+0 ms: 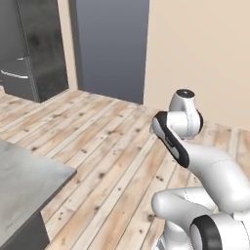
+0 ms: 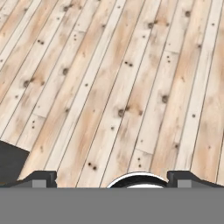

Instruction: Gather the garlic and corn from the fridge and place them on a tray on the dining counter. Then gather the steak and fish from the fridge and place them on the other tray.

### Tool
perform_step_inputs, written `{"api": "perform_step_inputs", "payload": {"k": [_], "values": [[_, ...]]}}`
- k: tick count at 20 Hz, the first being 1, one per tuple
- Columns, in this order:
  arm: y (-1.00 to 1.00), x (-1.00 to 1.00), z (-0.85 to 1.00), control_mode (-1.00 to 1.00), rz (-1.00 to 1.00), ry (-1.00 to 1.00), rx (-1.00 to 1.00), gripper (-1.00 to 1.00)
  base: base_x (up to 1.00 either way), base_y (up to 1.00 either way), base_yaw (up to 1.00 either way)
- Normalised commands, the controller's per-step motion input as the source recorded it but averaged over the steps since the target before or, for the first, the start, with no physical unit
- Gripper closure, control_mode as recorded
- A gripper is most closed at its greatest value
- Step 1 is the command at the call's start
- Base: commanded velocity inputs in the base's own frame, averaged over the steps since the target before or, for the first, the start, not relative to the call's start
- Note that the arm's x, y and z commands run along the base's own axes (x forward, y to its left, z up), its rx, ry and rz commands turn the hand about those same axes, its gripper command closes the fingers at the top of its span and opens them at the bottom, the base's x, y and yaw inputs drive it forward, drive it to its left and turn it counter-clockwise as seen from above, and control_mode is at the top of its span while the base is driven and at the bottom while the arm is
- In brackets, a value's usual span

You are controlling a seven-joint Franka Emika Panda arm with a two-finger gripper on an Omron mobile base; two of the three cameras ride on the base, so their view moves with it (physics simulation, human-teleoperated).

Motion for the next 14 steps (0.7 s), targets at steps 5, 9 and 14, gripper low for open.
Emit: {"api": "perform_step_inputs", "payload": {"k": [5, 9, 14], "values": [[0.00, 0.00, 0.00, 1.00, 0.00, 0.00, 0.00, -1.00, 1.00, -0.60, 0.22], [0.00, 0.00, 0.00, 1.00, 0.00, 0.00, 0.00, -1.00, 1.00, -0.45, 0.34], [0.00, 0.00, 0.00, 1.00, 0.00, 0.00, 0.00, -1.00, 1.00, -0.11, 0.51]]}}
